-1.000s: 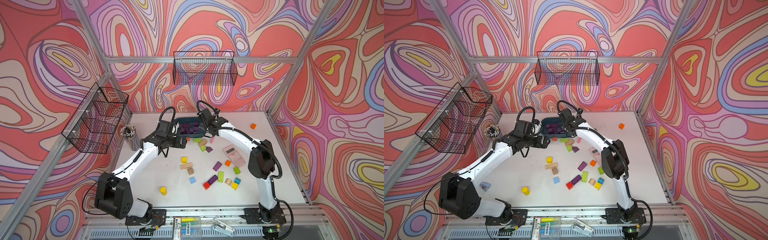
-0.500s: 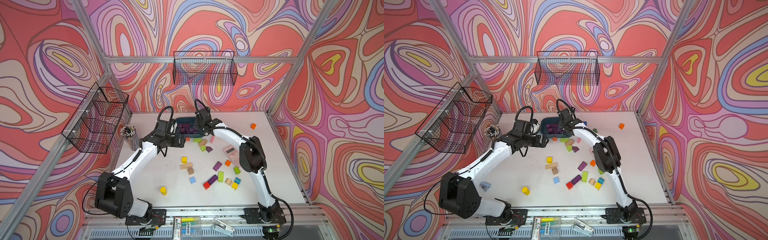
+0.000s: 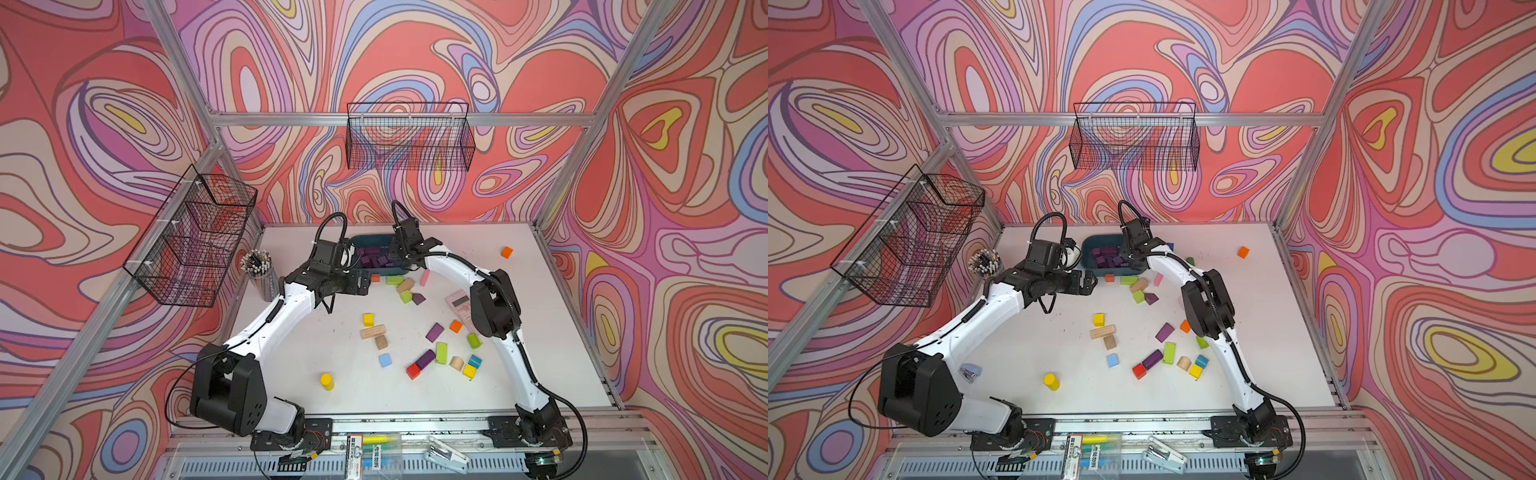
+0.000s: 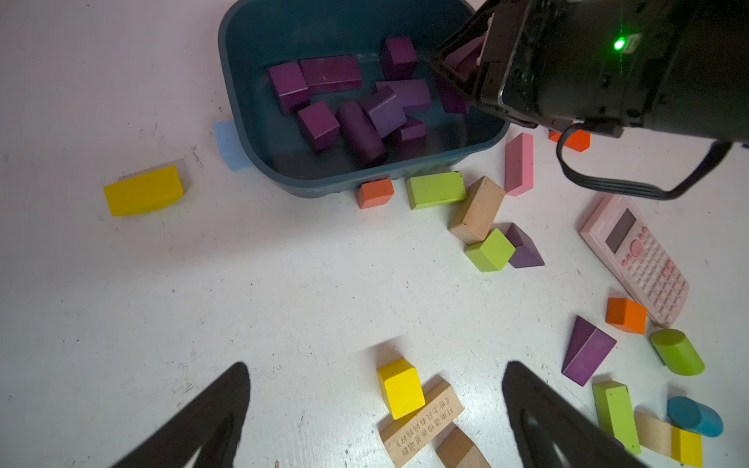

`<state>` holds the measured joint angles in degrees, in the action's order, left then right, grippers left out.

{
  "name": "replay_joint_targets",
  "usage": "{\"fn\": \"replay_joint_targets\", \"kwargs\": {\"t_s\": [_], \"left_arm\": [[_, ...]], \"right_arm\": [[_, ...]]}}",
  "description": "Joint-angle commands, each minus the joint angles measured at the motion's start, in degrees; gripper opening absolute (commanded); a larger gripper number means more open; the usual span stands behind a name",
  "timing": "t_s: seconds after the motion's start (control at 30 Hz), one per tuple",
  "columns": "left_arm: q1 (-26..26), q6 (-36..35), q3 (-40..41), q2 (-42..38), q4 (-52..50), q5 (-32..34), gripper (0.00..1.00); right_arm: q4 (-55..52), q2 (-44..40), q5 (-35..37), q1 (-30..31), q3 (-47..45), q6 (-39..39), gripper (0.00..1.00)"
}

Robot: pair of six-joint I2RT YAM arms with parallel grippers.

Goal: Pick purple bricks into the storage bin
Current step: Place the building block in the storage box.

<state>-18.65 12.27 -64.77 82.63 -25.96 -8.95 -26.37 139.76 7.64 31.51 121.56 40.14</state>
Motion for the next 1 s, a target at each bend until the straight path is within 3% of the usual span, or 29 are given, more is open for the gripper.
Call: {"fn": "replay_joint_targets", "kwargs": {"t_s": [0.0, 0.37, 0.7, 0.97], "left_arm": [[0.45, 0.30, -1.32, 0.95, -0.86, 0.07, 1.00], [0.43, 0.03, -1.45, 1.26, -0.94, -0.01, 1.00], [0.46, 0.03, -1.45, 1.02, -1.07, 0.14, 1.00], [0.39, 0.12, -1.58, 0.78, -1.18, 0.27, 1.00]], "right_arm": [[0.24, 2.46, -0.60, -0.29, 2.88, -0.95, 0.21], [-1.61, 6.08, -1.05, -0.31, 5.47, -0.63, 0.23], [-3.27, 4.96, -1.51, -0.31, 9.20, -1.82, 0.54], [-4.67, 2.07, -0.36, -0.31, 12.43, -2.47, 0.58]]}}
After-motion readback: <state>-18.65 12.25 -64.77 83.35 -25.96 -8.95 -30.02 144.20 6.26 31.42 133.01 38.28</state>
